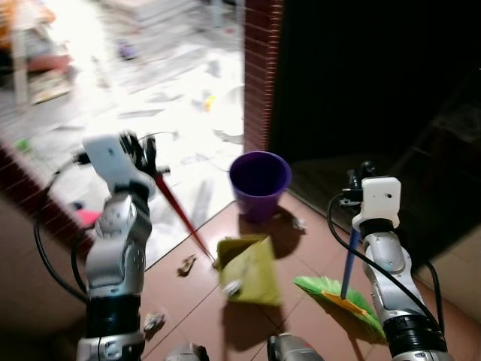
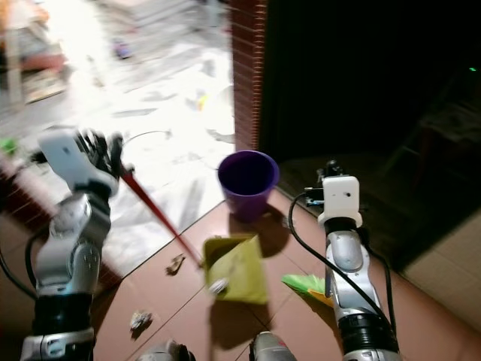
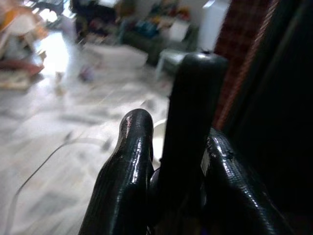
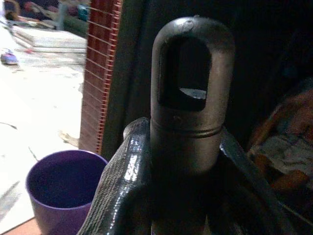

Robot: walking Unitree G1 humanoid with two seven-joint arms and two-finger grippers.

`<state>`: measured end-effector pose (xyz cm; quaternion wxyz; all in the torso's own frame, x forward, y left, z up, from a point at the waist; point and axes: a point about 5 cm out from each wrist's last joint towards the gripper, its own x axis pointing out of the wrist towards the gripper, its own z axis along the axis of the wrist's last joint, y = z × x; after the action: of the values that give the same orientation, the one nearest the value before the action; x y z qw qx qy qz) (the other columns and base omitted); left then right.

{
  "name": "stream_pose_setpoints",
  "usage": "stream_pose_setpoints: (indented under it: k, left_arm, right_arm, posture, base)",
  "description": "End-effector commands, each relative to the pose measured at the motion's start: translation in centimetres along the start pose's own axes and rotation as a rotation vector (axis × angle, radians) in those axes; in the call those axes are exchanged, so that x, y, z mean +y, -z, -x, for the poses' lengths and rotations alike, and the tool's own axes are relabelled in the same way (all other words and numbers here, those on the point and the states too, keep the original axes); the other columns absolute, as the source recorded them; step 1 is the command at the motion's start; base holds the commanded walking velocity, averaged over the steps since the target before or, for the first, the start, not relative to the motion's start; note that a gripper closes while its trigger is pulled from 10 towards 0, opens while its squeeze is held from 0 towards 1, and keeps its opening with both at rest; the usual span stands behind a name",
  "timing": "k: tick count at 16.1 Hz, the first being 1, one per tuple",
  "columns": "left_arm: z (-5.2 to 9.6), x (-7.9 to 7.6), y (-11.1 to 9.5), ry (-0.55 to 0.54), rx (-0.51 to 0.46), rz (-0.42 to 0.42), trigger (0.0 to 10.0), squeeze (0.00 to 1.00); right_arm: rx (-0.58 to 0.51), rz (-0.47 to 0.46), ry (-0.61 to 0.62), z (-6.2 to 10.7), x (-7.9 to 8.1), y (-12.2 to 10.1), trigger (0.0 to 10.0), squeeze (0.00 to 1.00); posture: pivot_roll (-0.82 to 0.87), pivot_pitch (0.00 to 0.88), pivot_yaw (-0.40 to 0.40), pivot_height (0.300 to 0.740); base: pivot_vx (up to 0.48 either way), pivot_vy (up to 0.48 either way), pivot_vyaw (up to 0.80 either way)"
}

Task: Sweep floor

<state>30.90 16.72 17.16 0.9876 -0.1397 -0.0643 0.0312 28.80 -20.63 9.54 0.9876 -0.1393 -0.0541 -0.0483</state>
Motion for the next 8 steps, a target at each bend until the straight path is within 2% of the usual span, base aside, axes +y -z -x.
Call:
stream_pose_setpoints:
  k: [1,6,8]
  left_arm:
    - [-0.6,0.7,-2.8,-0.034,-0.128,0.004,10.0,0.0]
    - [-1.2,1.6,-4.1,-0.083,-0.164,0.029,10.0,0.0]
    - [-1.9,2.0,-6.6,-0.106,-0.239,0.046,10.0,0.0]
  right_arm:
    - [0.025,0.019,-0.022,0.2,0.3,0.5,10.0,0.0]
    - [0.03,0.026,-0.053,0.2,0.6,0.7,10.0,0.0]
    - [0.033,0.031,-0.066,0.3,0.6,0.9,10.0,0.0]
  posture:
    - [-0.11,0.0,0.056,0.74]
    - [-0.11,0.0,0.053,0.74]
    - [-0.11,0.0,0.052,0.74]
  base:
    - [0.0,0.0,0.0]
    - [0.0,0.0,0.0]
    - [0.0,0.0,0.0]
